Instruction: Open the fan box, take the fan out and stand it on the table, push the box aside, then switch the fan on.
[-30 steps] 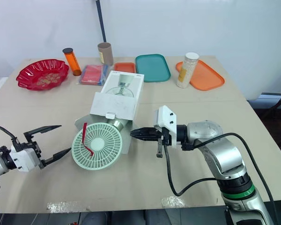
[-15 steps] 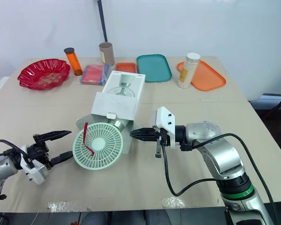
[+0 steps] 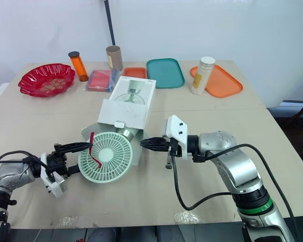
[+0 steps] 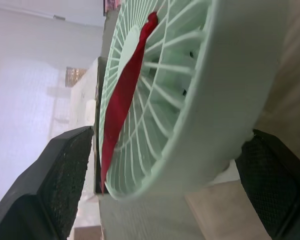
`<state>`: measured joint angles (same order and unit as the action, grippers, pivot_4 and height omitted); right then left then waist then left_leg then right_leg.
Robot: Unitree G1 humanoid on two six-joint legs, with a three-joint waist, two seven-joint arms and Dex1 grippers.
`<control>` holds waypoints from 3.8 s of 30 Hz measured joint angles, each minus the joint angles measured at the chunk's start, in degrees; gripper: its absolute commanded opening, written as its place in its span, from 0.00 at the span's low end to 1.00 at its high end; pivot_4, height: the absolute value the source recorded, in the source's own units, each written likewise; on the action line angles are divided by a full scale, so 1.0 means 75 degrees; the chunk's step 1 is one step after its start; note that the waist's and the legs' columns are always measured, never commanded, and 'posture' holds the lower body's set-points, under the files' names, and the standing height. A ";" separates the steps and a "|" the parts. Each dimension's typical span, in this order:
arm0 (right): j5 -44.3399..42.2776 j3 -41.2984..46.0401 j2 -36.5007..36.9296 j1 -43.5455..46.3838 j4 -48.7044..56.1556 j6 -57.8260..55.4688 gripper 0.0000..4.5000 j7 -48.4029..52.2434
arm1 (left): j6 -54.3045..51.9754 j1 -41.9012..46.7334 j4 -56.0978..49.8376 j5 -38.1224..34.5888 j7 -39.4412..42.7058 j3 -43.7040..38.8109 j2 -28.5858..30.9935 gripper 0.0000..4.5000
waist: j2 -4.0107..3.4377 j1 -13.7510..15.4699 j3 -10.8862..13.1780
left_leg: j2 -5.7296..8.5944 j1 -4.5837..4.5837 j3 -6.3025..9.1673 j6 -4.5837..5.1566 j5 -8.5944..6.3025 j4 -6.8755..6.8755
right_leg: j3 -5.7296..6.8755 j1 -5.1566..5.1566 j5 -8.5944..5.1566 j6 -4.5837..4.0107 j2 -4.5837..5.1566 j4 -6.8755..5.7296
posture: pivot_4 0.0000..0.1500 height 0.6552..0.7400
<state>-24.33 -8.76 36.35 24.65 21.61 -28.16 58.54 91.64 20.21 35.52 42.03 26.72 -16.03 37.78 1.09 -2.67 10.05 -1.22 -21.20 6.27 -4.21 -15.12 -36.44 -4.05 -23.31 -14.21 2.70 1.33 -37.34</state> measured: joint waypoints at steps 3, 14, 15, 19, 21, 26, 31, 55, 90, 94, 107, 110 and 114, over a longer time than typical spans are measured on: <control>0.0000 -0.0001 -0.0001 -0.0002 0.0010 -0.0016 0.00 -0.0051 | 0.0053 0.0151 -0.0279 0.1225 -0.0815 -0.0126 -0.0002 1.00 | 0.0000 0.0001 -0.0001 | 0.0000 0.0002 0.0001 0.0000 0.0000 0.0000 | 0.0002 0.0001 0.0010 -0.0001 -0.0001 -0.0001 | 1.00 1.00; 0.0044 -0.0037 -0.0001 -0.0012 0.0020 -0.0073 0.00 -0.0297 | -0.2580 0.0242 -0.1198 0.5492 -0.8043 0.2581 0.1594 0.67 | 0.0001 0.0002 -0.0003 | 0.0004 0.0005 0.0001 0.0001 0.0000 0.0000 | 0.0012 0.0000 0.0015 0.0006 0.0011 -0.0010 | 1.00 1.00; 0.0052 -0.0039 -0.0001 -0.0012 0.0019 -0.0072 0.00 -0.0314 | -0.2826 0.0296 -0.1189 0.5572 -0.8486 0.2913 0.1717 0.60 | 0.0001 0.0002 -0.0003 | 0.0004 0.0005 0.0001 0.0001 0.0000 0.0000 | 0.0013 0.0000 0.0015 0.0006 0.0012 -0.0011 | 1.00 1.00; 0.0067 -0.0075 -0.0001 -0.0011 0.0019 -0.0071 0.00 -0.0329 | -0.3525 0.0480 -0.1108 0.5669 -0.9599 0.3954 0.2006 0.60 | 0.0001 0.0004 -0.0003 | 0.0005 0.0005 0.0000 0.0001 0.0000 0.0000 | 0.0014 -0.0002 0.0015 0.0006 0.0012 -0.0014 | 1.00 1.00; 0.0095 -0.0110 -0.0001 -0.0010 0.0017 -0.0070 0.00 -0.0329 | -0.3785 0.0579 -0.1060 0.5662 -0.9944 0.4355 0.2145 0.60 | 0.0001 0.0004 -0.0003 | 0.0005 0.0007 0.0000 0.0001 0.0000 0.0000 | 0.0016 -0.0003 0.0015 0.0006 0.0013 -0.0019 | 1.00 1.00; 0.0137 -0.0142 -0.0001 -0.0003 0.0016 -0.0066 0.00 -0.0324 | -0.4145 0.0729 -0.1047 0.5528 -1.0407 0.5049 0.2413 0.60 | 0.0001 0.0004 -0.0004 | 0.0006 0.0008 -0.0002 0.0001 0.0000 0.0000 | 0.0015 -0.0002 0.0015 0.0006 0.0013 -0.0020 | 1.00 1.00; 0.0142 -0.0151 -0.0003 0.0012 0.0014 -0.0065 0.00 -0.0325 | -0.4299 0.0676 -0.1099 0.5168 -1.0523 0.5411 0.2624 0.60 | 0.0002 0.0005 -0.0004 | 0.0006 0.0008 -0.0002 0.0001 0.0001 0.0000 | 0.0015 -0.0003 0.0015 0.0005 0.0014 -0.0023 | 1.00 1.00; 0.0295 -0.0531 -0.0301 0.0447 -0.0499 0.0246 0.00 -0.0092 | -0.4552 -0.4555 -0.4919 0.0313 -0.6848 0.2635 0.3612 0.60 | 0.0002 -0.0006 -0.0004 | -0.0003 0.0018 -0.0017 0.0002 -0.0001 -0.0007 | 0.0014 -0.0005 0.0015 -0.0004 0.0015 -0.0037 | 1.00 1.00; 0.0216 -0.0560 -0.0544 0.0944 -0.1127 0.0811 0.00 0.0619 | -0.6223 -0.7462 -0.8484 -0.3664 -0.2376 -0.0727 0.0146 0.60 | 0.0003 -0.0008 -0.0004 | -0.0009 0.0022 -0.0021 0.0006 -0.0002 -0.0013 | 0.0010 -0.0002 0.0015 -0.0012 0.0006 -0.0037 | 1.00 1.00; 0.0054 -0.0457 -0.0538 0.0934 -0.1126 0.0872 0.00 0.0762 | -0.6571 -0.7387 -0.8625 -0.3886 -0.2149 -0.0989 -0.0209 0.60 | 0.0004 -0.0009 -0.0005 | -0.0009 0.0022 -0.0021 0.0006 -0.0002 -0.0016 | 0.0009 0.0000 0.0015 -0.0012 0.0003 -0.0037 | 1.00 1.00; -0.0281 -0.0301 -0.0517 0.0939 -0.1127 0.0996 0.00 0.1259 | -0.7994 -0.7208 -0.9598 -0.4188 -0.1665 -0.1560 -0.1457 0.60 | 0.0006 -0.0009 -0.0006 | -0.0011 0.0022 -0.0020 0.0009 -0.0004 -0.0020 | 0.0007 0.0001 0.0014 -0.0013 -0.0001 -0.0036 | 1.00 1.00; -0.0320 -0.0301 -0.0539 0.0970 -0.1141 0.0996 0.00 0.1331 | -0.8464 -0.7073 -0.9822 -0.4265 -0.1659 -0.1617 -0.1699 0.60 | 0.0007 -0.0011 -0.0006 | -0.0012 0.0021 -0.0020 0.0008 -0.0004 -0.0021 | 0.0007 0.0002 0.0014 -0.0013 -0.0002 -0.0036 | 1.00 1.00; -0.0454 -0.0300 -0.0661 0.1086 -0.1261 0.0957 0.00 0.1364 | -0.9149 -0.6781 -1.0092 -0.4322 -0.1656 -0.1781 -0.1958 0.60 | 0.0007 -0.0010 -0.0006 | -0.0012 0.0021 -0.0020 0.0009 -0.0004 -0.0021 | 0.0007 0.0001 0.0014 -0.0014 -0.0003 -0.0037 | 1.00 1.00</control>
<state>-27.74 -11.01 31.40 32.79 12.16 -20.98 68.77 23.02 -30.65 -40.17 9.61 14.30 -29.38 23.09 1.14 -2.75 10.00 -1.31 -21.05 6.13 -4.14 -15.15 -36.60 -3.99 -23.31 -14.11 2.59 1.31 -37.61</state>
